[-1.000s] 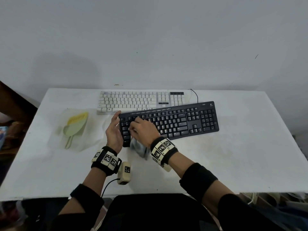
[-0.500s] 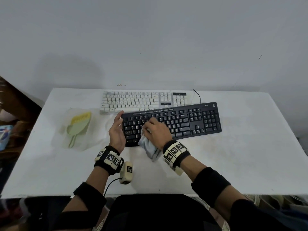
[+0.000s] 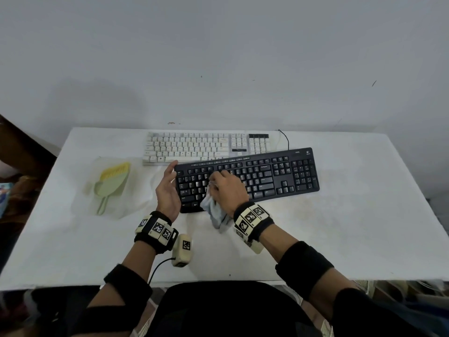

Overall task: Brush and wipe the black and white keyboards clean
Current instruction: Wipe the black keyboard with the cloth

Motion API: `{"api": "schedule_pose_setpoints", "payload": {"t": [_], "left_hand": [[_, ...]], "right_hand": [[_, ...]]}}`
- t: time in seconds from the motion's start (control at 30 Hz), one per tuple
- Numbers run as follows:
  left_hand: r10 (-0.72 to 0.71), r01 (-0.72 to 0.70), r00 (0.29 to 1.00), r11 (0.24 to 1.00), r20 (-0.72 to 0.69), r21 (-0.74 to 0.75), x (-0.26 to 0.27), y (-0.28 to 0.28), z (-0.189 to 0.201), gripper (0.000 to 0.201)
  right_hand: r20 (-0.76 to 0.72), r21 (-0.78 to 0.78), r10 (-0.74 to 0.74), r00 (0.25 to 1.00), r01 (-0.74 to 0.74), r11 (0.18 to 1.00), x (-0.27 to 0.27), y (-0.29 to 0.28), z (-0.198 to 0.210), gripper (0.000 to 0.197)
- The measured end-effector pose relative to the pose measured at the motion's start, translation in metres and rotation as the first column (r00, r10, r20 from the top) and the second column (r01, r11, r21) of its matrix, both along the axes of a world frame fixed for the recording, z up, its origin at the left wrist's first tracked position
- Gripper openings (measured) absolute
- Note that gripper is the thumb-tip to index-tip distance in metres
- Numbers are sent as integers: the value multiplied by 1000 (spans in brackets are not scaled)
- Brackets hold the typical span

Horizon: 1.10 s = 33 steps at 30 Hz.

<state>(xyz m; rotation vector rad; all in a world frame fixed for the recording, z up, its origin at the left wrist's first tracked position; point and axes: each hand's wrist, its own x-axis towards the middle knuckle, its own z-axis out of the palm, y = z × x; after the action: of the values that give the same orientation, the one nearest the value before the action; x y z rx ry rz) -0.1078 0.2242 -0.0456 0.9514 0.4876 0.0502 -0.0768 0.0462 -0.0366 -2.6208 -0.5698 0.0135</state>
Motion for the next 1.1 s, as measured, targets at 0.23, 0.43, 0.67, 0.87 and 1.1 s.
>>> {"api": "schedule_pose_setpoints", "payload": {"t": [0.23,0.43,0.67,0.87,1.1], "left_hand": [[13,-13,1000,1000,4,-6,0,1,-2,54],[15,-15,1000,1000,8,-18,2,1,-3,54],[17,-16,1000,1000,15,-22,1,2,-5,51],[8,-8,1000,1000,16,-13,2,2,-7,46],[10,-10,1000,1000,23,-20,1,2,-6,43]], "right_hand": [[-8,17,32,999,-32,999,-11,7,-6,26],[5,-51,-3,1000,3,999,-7,0,-7,15],[-44,-145,46,998,-52,988,-3,4,4,18],[-14,-159,-55,998,53,986,5,-24,11,15],[-18,-161,124,992,-126,979,-3,14,10,13]]}}
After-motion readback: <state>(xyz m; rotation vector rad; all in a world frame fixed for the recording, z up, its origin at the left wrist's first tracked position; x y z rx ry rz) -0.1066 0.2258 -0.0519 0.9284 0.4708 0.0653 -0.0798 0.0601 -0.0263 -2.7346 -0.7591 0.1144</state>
